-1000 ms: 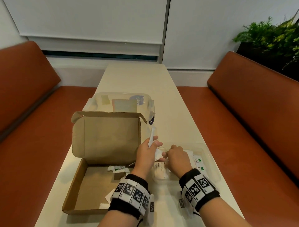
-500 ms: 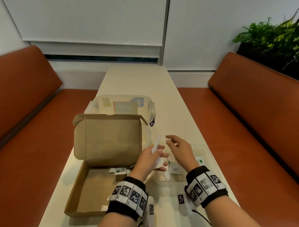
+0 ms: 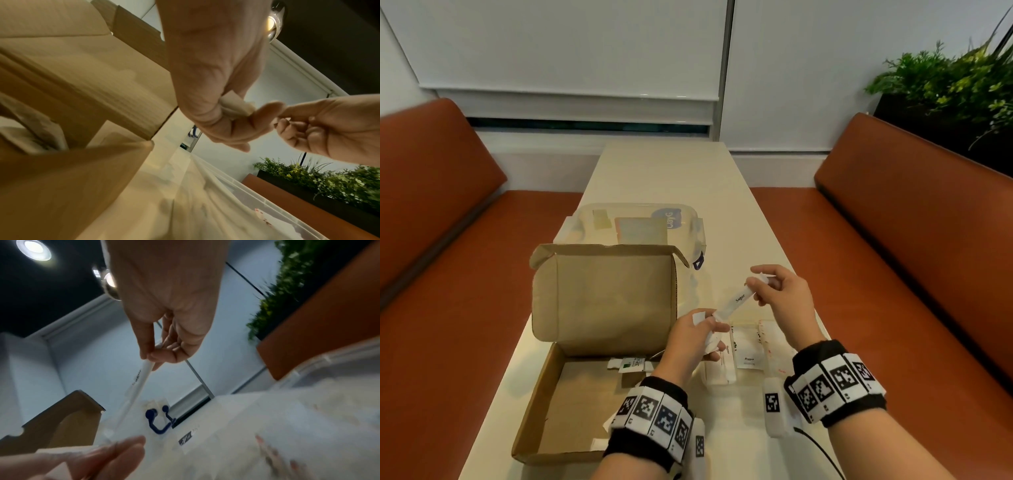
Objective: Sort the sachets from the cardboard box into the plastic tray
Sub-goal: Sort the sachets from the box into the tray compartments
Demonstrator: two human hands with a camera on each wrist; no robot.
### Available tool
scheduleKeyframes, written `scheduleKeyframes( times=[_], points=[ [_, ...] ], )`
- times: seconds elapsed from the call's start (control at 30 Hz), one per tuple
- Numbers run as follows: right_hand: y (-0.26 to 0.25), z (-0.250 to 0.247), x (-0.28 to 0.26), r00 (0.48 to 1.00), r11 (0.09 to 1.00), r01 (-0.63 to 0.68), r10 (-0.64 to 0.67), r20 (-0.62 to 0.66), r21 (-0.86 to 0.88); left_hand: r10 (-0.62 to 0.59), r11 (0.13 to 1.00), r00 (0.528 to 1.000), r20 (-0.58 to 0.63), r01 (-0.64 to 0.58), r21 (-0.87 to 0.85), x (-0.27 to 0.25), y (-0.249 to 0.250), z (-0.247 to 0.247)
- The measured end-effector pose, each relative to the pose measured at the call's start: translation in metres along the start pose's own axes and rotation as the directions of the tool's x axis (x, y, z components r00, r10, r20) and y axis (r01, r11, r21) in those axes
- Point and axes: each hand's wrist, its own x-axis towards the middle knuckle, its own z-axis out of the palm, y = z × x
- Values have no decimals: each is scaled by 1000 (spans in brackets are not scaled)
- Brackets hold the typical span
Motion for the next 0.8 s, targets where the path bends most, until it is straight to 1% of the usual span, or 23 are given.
scheduleKeyframes(
  times=[0.07, 0.2, 0.23, 0.3, 0.37, 0.4, 0.43, 0.47, 0.5, 0.57, 0.6, 0.63, 0.7, 0.73, 0.8],
  points=[
    [-6, -1, 2, 998, 994, 51, -49, 24, -96, 3, 1000, 1000, -6, -3, 2, 0, 0, 1],
    [-14, -1, 3, 993, 978, 105, -92, 81, -179, 32, 999, 999, 9, -32, 0, -1, 0, 5],
    [-14, -2, 3, 993, 980, 104, -91, 80, -170, 43, 999, 999, 16, -43, 3, -2, -1, 6],
    [-14, -3, 2, 996, 992, 83, -78, 51, -98, 69, 998, 997, 35, -69, 5, -3, -1, 8],
    [-12, -5, 0, 999, 999, 33, -32, 42, -18, 102, 995, 994, 46, -102, -14, -5, 0, 10],
    [-10, -6, -1, 998, 1000, -3, 4, 64, -8, 119, 993, 992, 39, -118, -25, -5, 1, 11],
    [-9, -8, 0, 994, 999, -38, 41, 103, -34, 131, 991, 991, 25, -130, -27, -5, 2, 11],
    [-6, -11, 0, 985, 992, -59, 75, 156, -109, 141, 990, 990, 13, -141, -10, -5, 3, 11],
    [-5, -14, 0, 971, 973, -51, 101, 217, -224, 151, 988, 989, 9, -151, 30, -5, 4, 11],
    [-4, -17, -1, 935, 893, 24, 138, 326, -449, 163, 974, 986, 33, -166, 153, -4, 6, 11],
    [-4, -17, -1, 921, 854, 59, 153, 358, -517, 168, 960, 984, 56, -177, 215, -5, 6, 11],
    [-4, -15, -3, 911, 829, 78, 167, 377, -555, 175, 945, 981, 78, -190, 266, -5, 7, 12],
    [-4, -11, -6, 898, 823, 93, 174, 404, -560, 193, 926, 977, 90, -211, 313, -5, 7, 12],
    [-3, -9, -6, 898, 836, 88, 168, 406, -542, 199, 927, 977, 81, -214, 308, -6, 7, 12],
    [1, -6, -7, 914, 850, 58, 166, 370, -524, 200, 945, 979, 43, -204, 254, -6, 5, 12]
  ],
)
